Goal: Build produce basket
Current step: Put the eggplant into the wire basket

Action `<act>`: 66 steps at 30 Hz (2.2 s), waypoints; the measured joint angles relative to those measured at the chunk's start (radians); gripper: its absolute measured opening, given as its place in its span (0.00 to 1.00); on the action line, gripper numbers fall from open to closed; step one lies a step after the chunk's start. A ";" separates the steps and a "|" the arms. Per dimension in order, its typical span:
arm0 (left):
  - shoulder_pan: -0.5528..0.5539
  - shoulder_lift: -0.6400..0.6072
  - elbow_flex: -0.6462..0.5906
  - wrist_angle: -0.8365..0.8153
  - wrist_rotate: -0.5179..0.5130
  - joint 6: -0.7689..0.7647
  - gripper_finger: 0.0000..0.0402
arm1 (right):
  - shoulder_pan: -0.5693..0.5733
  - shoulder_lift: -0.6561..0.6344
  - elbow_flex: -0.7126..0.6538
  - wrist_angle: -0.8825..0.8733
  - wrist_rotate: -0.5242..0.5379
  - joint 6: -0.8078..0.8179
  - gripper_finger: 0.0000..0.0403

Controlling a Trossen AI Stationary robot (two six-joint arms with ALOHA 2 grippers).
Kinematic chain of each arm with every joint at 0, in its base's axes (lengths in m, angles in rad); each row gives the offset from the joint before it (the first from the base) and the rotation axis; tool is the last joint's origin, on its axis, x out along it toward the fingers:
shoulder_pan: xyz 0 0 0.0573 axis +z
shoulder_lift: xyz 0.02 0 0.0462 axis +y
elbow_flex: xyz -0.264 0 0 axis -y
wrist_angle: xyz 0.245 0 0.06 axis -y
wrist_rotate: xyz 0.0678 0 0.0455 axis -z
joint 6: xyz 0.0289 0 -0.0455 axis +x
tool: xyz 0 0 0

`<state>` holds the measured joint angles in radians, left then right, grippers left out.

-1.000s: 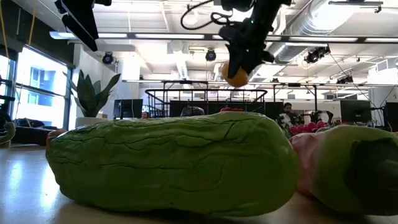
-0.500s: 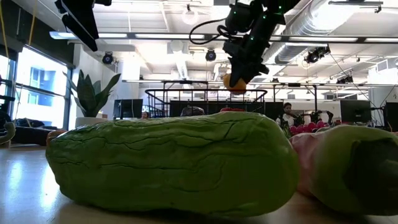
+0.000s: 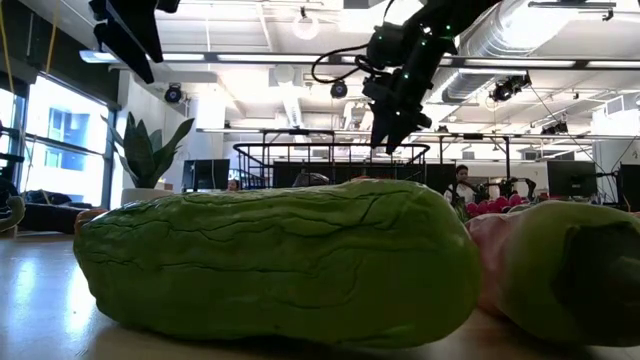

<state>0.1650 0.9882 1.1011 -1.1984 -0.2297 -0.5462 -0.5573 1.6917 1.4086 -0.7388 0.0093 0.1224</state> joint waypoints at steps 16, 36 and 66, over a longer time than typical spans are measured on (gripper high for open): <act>0.001 -0.001 -0.176 -0.001 0.006 -0.053 0.81 | -0.006 -0.005 0.197 -0.079 0.001 -0.140 0.65; 0.265 0.200 -0.336 0.018 0.043 0.150 0.81 | -0.006 -0.005 0.233 -0.104 0.001 -0.151 0.65; 0.315 0.576 -0.335 0.051 0.159 0.419 0.81 | -0.005 -0.005 0.233 -0.119 0.001 -0.070 0.65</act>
<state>0.4797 1.5645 0.7658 -1.1469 -0.0708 -0.1268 -0.5621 1.6871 1.6421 -0.8577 0.0105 0.0526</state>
